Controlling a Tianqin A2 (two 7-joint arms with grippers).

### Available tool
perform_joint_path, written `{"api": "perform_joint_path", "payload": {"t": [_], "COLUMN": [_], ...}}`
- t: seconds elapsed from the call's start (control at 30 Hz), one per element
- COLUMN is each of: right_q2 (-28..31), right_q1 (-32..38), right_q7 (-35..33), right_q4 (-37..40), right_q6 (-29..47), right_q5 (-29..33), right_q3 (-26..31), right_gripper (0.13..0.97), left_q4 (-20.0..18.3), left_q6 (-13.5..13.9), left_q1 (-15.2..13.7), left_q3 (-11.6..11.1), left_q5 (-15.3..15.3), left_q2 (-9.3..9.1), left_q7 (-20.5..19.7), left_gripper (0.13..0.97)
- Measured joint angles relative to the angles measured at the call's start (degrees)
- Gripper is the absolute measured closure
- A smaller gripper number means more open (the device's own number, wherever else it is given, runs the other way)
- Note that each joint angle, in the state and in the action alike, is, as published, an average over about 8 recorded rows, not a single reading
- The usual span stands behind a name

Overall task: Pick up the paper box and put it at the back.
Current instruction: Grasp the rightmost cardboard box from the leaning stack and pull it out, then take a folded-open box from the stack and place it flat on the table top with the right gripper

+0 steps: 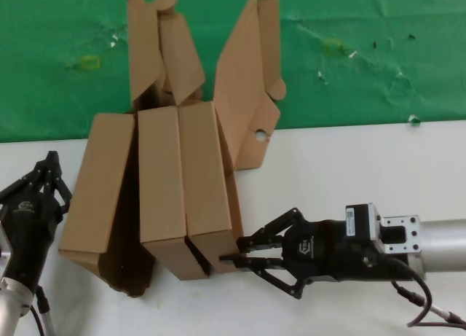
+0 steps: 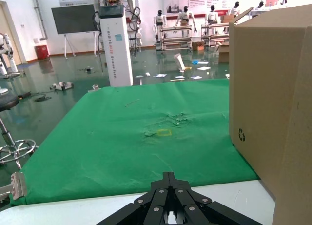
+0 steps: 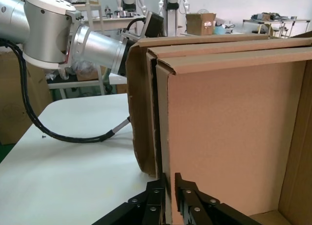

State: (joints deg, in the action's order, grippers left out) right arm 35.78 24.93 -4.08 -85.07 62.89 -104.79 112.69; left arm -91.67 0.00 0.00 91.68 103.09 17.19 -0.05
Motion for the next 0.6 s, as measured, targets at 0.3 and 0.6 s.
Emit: {"api": "perform_joint_path", "payload": {"t": [0.3,0.6], "right_q2": [1.52,8.02], "right_q1": [-0.74,-5.49], "right_q7": [2.03,8.72], "right_q4": [-3.30,-14.62], "right_q6": [-1.22,-6.15], "right_q5": [1.04,4.30], "right_q3": [-0.03,-2.48], "right_gripper": [0.929,0.945], "left_q4": [0.00,0.00], "left_q6": [0.00,0.00], "left_q1": [0.00,0.00], "left_q3": [0.00,0.00], "left_q5": [0.00,0.01], "left_q2": [0.00,0.00], "left_q7": [0.01,0.01], "left_gripper": [0.954,0.954]}}
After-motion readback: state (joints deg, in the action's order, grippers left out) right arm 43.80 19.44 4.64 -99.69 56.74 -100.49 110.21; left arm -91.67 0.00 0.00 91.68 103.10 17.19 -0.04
